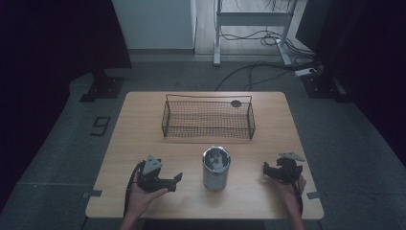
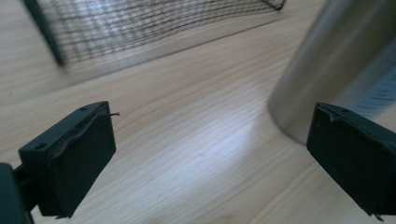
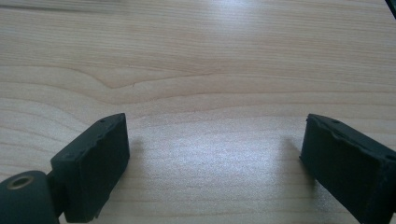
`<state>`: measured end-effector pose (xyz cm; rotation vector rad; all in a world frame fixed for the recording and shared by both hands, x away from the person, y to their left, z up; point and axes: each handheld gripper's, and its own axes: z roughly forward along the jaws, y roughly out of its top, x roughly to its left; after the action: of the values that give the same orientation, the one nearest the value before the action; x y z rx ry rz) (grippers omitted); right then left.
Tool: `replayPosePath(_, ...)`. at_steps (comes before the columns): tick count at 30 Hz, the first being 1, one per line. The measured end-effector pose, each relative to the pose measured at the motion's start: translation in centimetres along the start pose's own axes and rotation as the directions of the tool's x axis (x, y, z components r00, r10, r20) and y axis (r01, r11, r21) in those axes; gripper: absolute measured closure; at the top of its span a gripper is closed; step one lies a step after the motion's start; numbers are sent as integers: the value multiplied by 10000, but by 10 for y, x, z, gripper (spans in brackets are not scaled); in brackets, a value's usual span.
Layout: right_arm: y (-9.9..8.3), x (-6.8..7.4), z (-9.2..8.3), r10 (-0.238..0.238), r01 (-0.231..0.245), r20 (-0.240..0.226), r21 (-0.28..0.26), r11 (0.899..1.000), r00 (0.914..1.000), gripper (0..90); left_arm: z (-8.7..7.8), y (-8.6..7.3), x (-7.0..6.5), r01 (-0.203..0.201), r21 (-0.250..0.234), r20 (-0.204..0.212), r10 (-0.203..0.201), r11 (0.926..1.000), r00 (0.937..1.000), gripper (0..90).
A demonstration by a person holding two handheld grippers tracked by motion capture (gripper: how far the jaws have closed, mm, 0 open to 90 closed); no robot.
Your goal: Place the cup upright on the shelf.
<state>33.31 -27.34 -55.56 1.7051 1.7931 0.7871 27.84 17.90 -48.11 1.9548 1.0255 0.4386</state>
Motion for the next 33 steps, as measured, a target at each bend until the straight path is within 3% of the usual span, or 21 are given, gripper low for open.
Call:
replayPosePath(20, 0, 0, 0, 15, -15, 38, -10, 10000, 10000, 81, 17, 8, -40, -812, 117, 821, 800, 9966, 9934, 4)
replayPosePath(27, 0, 0, 0, 45, -45, 49, -6, 10000, 10000, 81, 25, 14, -54, -1069, 72, 1079, 1055, 9942, 9885, 2)
replayPosePath(33, 0, -1, 0, 40, -40, 90, -34, 10000, 10000, 85, 35, 20, -71, -1497, 78, 1332, 1474, 9887, 9801, 0)
